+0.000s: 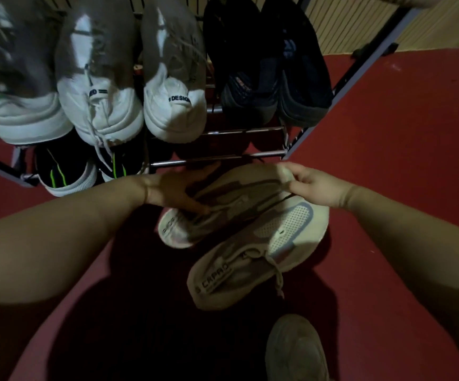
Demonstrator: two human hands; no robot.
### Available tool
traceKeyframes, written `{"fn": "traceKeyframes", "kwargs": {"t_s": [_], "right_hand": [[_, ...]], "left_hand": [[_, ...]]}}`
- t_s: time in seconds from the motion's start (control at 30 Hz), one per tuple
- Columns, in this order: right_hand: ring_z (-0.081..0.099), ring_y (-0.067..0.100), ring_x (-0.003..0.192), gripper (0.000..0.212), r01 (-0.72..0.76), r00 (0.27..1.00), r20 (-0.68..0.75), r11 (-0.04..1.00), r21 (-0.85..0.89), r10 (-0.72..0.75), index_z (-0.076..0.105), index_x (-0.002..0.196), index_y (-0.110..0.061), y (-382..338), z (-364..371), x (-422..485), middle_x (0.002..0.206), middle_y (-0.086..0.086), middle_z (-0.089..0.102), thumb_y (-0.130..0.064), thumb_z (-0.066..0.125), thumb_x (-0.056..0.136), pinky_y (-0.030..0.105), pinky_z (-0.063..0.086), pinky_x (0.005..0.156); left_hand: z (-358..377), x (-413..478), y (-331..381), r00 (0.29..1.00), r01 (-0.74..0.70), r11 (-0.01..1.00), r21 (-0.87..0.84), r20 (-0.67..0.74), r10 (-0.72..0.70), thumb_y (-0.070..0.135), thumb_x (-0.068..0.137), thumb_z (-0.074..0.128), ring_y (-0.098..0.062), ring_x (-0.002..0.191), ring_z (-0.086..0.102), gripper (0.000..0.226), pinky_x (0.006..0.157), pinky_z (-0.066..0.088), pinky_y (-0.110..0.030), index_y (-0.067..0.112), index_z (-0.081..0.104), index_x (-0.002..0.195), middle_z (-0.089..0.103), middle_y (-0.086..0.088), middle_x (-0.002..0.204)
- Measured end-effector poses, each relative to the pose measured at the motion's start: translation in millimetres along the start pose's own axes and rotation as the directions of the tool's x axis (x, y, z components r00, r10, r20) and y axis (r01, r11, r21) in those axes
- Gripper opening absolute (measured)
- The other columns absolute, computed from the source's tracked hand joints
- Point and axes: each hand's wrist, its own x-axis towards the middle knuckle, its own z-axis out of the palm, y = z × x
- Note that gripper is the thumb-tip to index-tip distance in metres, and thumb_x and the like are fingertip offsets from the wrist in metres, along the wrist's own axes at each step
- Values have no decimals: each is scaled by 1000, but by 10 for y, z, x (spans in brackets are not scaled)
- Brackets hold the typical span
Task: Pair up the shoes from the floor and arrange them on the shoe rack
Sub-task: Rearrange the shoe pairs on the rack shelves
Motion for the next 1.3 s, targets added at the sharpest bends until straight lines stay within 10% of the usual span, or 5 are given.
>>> {"fn": "traceKeyframes", "kwargs": {"t_s": [0.3, 0.43, 0.6, 0.83, 1.3], "right_hand": [[55, 31, 116, 56, 6, 994, -91, 863, -505, -61, 32, 145, -17, -195, 254, 597, 131, 15, 56, -25, 54, 94, 35, 43, 92], [51, 26, 122, 53, -43, 958, -286, 996, -83, 17, 37, 141, -9, -209, 476, 667, 134, 12, 53, -22, 57, 94, 20, 38, 92], [37, 34, 130, 63, -355, 854, -389, 933, 53, 347, 23, 146, -31, 20, 603, 444, 142, 12, 34, -44, 52, 92, 46, 36, 107], [49, 28, 124, 97, -451, 783, -225, 778, 438, 580, 3, 149, -33, -37, 1536, -142, 147, 11, 37, -66, 59, 77, 35, 45, 99], [36, 32, 128, 130, -457, 782, -345, 854, 248, 519, -19, 146, -38, -414, 2165, -274, 135, 8, 30, -50, 81, 62, 42, 33, 105]], "left_hand": [[381, -218, -226, 979, 106, 994, 14, -177, -102, 21, 72, 80, -9, 129, 35, 104, 93, 23, -7, 12, 12, 150, 31, -2, 150], [456, -251, -307, 967, 175, 985, -3, -186, -172, 29, 75, 77, -19, 123, 45, 84, 94, 32, -16, 14, 31, 144, 46, -5, 134], [445, -241, -340, 959, 200, 972, -127, -179, -221, 27, 73, 79, -17, 130, 42, 88, 102, 31, -19, 15, 30, 145, 42, -2, 145], [400, -277, -162, 979, 178, 973, -144, -74, -190, 28, 77, 75, -2, 116, 36, 93, 90, 29, -12, 23, 17, 149, 38, 3, 145], [690, -396, -243, 984, 151, 985, -80, -86, -158, 20, 69, 82, -24, 142, 20, 118, 115, 23, -34, 26, -4, 150, 11, -9, 157]]}}
